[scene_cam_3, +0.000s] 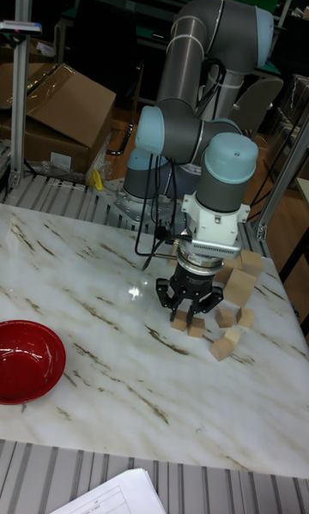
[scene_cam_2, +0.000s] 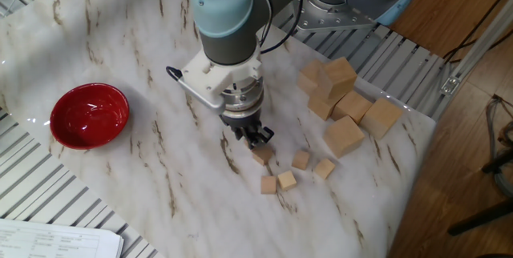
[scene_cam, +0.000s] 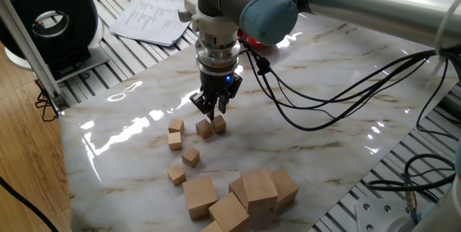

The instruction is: Stack the blocks into a pyramid shape

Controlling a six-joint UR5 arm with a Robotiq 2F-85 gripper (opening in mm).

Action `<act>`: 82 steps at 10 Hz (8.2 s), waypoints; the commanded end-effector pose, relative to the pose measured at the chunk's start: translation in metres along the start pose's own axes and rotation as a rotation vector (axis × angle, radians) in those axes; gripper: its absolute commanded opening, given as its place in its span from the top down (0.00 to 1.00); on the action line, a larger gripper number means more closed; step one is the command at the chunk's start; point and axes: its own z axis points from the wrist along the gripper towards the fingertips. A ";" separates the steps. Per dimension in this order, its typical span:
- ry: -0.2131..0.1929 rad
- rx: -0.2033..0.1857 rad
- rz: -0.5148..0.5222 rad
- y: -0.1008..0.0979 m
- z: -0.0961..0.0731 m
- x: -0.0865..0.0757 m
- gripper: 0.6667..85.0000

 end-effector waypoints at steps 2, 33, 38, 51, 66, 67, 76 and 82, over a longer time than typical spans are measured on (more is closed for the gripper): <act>0.004 -0.027 0.020 0.009 0.000 -0.001 0.58; 0.012 0.197 -1.216 0.005 -0.013 -0.017 0.51; -0.004 0.152 -1.254 0.012 -0.008 -0.004 0.47; -0.036 0.212 -1.252 0.005 0.014 0.003 0.59; -0.053 0.192 -1.278 0.003 -0.007 -0.004 0.48; -0.052 0.181 -1.284 0.005 -0.007 -0.002 0.47; -0.057 0.158 -1.339 0.008 0.004 0.005 0.35; -0.074 0.178 -1.336 0.002 0.019 0.008 0.39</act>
